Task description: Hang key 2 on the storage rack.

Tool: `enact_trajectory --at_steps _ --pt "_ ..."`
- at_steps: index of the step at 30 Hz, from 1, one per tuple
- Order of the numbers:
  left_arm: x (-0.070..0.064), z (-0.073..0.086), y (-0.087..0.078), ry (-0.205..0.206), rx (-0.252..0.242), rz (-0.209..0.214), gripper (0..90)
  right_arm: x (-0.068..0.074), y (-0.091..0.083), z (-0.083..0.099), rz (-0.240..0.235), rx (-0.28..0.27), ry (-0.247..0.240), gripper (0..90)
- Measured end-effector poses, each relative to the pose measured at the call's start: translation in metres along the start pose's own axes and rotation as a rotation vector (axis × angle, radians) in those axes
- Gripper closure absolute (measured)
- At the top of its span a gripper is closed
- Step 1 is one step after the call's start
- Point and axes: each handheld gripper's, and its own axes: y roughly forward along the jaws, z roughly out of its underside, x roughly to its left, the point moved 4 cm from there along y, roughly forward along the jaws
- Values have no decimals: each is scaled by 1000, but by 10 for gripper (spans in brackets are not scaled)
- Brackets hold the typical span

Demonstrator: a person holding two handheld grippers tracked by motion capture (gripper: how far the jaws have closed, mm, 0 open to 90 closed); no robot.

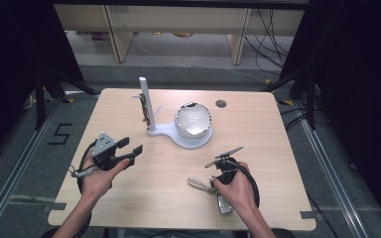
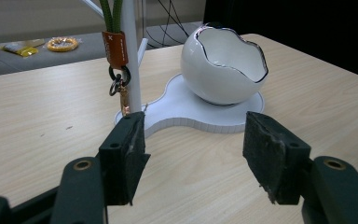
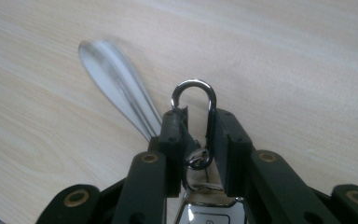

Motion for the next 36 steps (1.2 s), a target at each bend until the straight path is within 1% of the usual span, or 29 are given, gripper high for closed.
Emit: enact_trajectory --at_steps 1,2,3,4,5,6,7,8,9,11,12,13,14,16,18,19,20,21,22,23,24,26,27,30,31,32,33,35,36 --pt "-1 0 0 2 3 0 387 -3 0 -2 -3 -45 -39 751" --pt "-2 0 1 0 -2 5 387 -2 -1 -1 1 -41 -7 751" --pt "-3 0 1 3 0 11 387 0 -2 -1 -9 -55 5 751" --pt "-4 0 1 3 -3 17 387 -1 -3 -2 -7 -82 -10 752" --pt "-5 -1 2 6 -2 28 387 1 -5 -2 -15 -98 7 752" --pt "-7 -1 3 4 -3 35 387 -1 -6 -3 -33 -152 -36 752" --pt "-10 -1 4 6 -10 60 386 -5 -5 -5 -32 -200 -96 752" --pt "-11 -1 4 8 -7 61 386 -4 -8 -5 -43 -234 -109 752" --pt "-13 -2 5 11 -3 73 385 -4 -10 -6 -62 -244 -112 752" --pt "-19 -2 7 10 -4 110 381 -4 -14 -7 -51 -294 -125 751" --pt "-22 -3 8 4 -8 131 377 -2 -18 -8 -50 -303 -111 751" --pt "-25 -3 9 8 -7 145 374 0 -21 -9 -55 -339 -117 751" --pt "-27 -4 10 19 -2 152 372 4 -26 -9 -85 -353 -102 751" --pt "-35 -5 13 18 -7 198 367 4 -30 -14 -97 -442 -141 751" --pt "-42 -6 16 23 -1 229 366 8 -38 -18 -99 -497 -136 751" --pt "-46 -7 17 23 4 241 365 10 -42 -20 -120 -530 -145 752" --pt "-49 -8 19 24 3 256 366 10 -46 -22 -116 -554 -152 752" --pt "-55 -10 21 25 3 277 367 13 -49 -23 -130 -577 -141 752" --pt "-60 -12 24 26 -1 299 371 18 -54 -24 -153 -600 -113 752" --pt "-65 -13 26 28 -3 323 378 17 -58 -28 -153 -629 -153 751" --pt "-69 -15 28 22 -12 345 389 21 -61 -29 -165 -652 -142 752" --pt "-78 -18 34 20 -14 380 408 26 -67 -33 -179 -695 -157 752" --pt "-82 -19 38 35 -9 383 415 29 -69 -35 -194 -707 -157 752" --pt "-92 -23 45 49 -29 412 430 39 -75 -40 -212 -752 -182 751" --pt "-97 -24 47 66 -43 421 431 42 -76 -41 -225 -764 -178 751" --pt "-101 -25 49 86 -47 426 433 44 -77 -42 -223 -764 -185 751" --pt "-104 -25 51 95 -48 436 433 49 -78 -42 -249 -767 -167 751" --pt "-108 -24 54 101 -54 436 439 51 -78 -45 -234 -774 -191 751" --pt "-108 -23 54 107 -54 435 445 53 -79 -44 -249 -774 -189 751"
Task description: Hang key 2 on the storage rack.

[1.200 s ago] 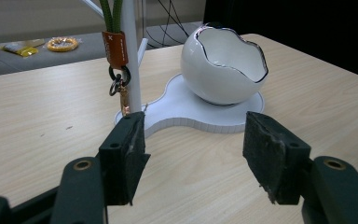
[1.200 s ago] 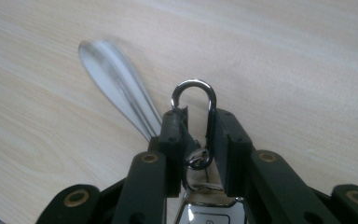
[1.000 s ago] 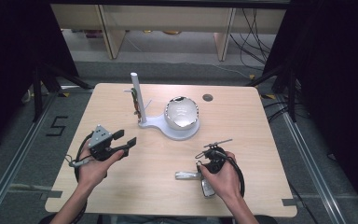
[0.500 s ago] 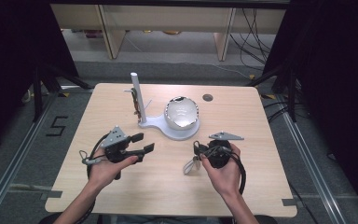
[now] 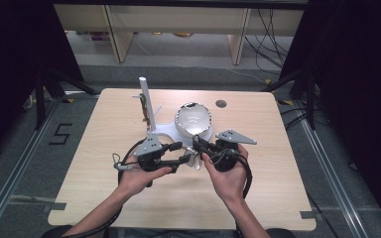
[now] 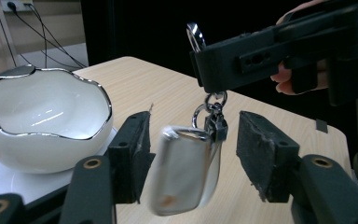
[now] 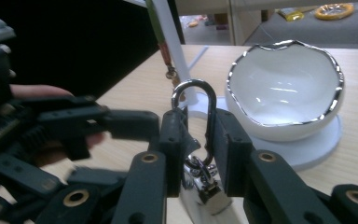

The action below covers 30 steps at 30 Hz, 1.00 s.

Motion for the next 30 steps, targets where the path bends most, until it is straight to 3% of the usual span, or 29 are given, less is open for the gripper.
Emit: enact_trajectory --at_steps 8,14,22,30 --pt "1 3 7 5 -30 -9 504 4 2 -2 -28 -29 21 751" --pt "-3 1 11 -7 -55 23 533 5 2 -3 -22 -37 7 751" --pt "-6 -1 14 -21 -79 47 550 9 3 -2 -35 -34 30 751" --pt "-6 -1 17 -41 -97 56 662 9 4 -2 -31 -35 16 751"
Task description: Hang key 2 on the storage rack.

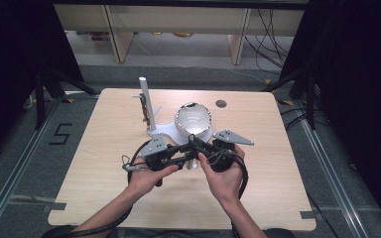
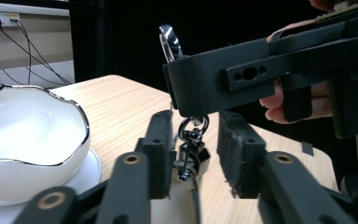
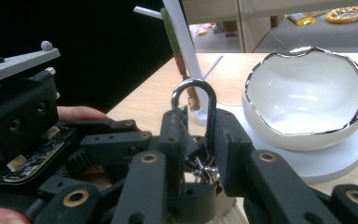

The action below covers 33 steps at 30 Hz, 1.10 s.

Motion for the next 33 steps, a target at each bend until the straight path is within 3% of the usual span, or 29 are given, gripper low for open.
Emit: enact_trajectory --at_steps 5,14,17,18,21,24,33 --pt "2 -1 -1 -3 -3 -4 727 1 0 1 -16 -8 9 750" --pt "3 -2 -2 -25 -15 -2 763 3 -1 1 -28 -26 28 748" --pt "2 -3 -3 -11 -12 -13 773 4 -1 1 -32 -30 27 740" --pt "2 -3 -3 -7 -10 -16 776 3 0 1 -26 -37 3 731" --pt "2 -4 -4 4 -12 -26 786 6 0 0 -40 -41 15 716" --pt "1 -6 -6 11 -15 -35 788 5 1 -1 -42 -47 -16 711" --pt "6 -8 -9 21 -5 -59 789 5 -3 -3 -72 -55 25 664"
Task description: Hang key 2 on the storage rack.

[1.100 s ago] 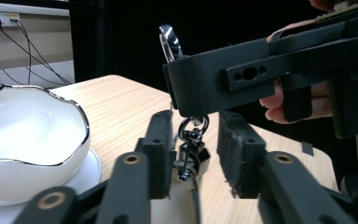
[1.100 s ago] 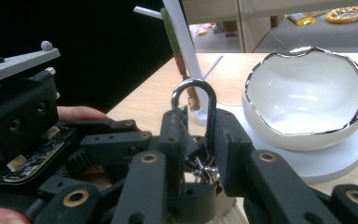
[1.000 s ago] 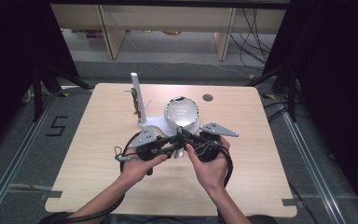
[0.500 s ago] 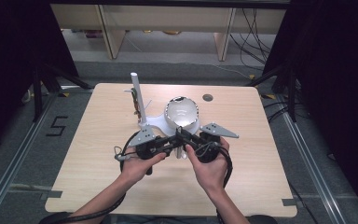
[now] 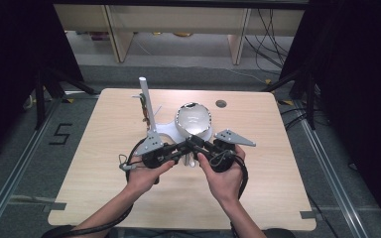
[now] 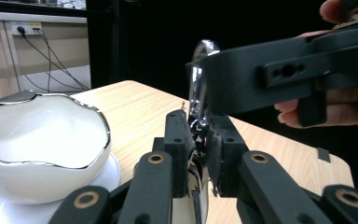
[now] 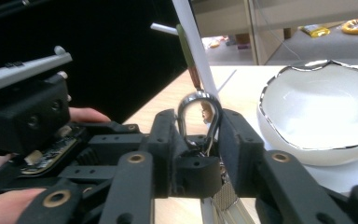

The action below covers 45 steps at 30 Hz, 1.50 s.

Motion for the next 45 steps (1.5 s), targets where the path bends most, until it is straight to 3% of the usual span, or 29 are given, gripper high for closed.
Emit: enact_trajectory --at_steps 3,5,7,13,22,28,33,34,35,45 --pt "0 -1 0 1 -3 -3 790 -2 1 -1 2 -3 -27 669" --pt "-1 -1 -1 9 -6 -12 790 0 0 -3 -6 -11 -1 662" --pt "1 -1 -2 11 -4 -17 791 -1 -1 -5 -8 -31 -17 648" --pt "3 -6 -7 4 -20 -17 791 -4 -10 -8 -15 -52 10 623" --pt "11 -2 -10 -44 -14 -39 791 1 -20 -13 -67 -84 2 588" --pt "17 -3 -17 -52 -26 -56 794 -4 -30 -20 -36 -101 -4 591" --pt "25 -4 -28 -61 -27 -82 830 -10 -33 -17 -16 -88 22 595" --pt "27 -3 -30 -68 -29 -88 830 -13 -32 -16 -13 -90 4 595" --pt "29 -3 -32 -68 -30 -95 830 -13 -32 -15 -11 -83 26 596" --pt "50 -5 -59 -60 -39 -183 831 -22 -34 -5 12 -53 27 600"
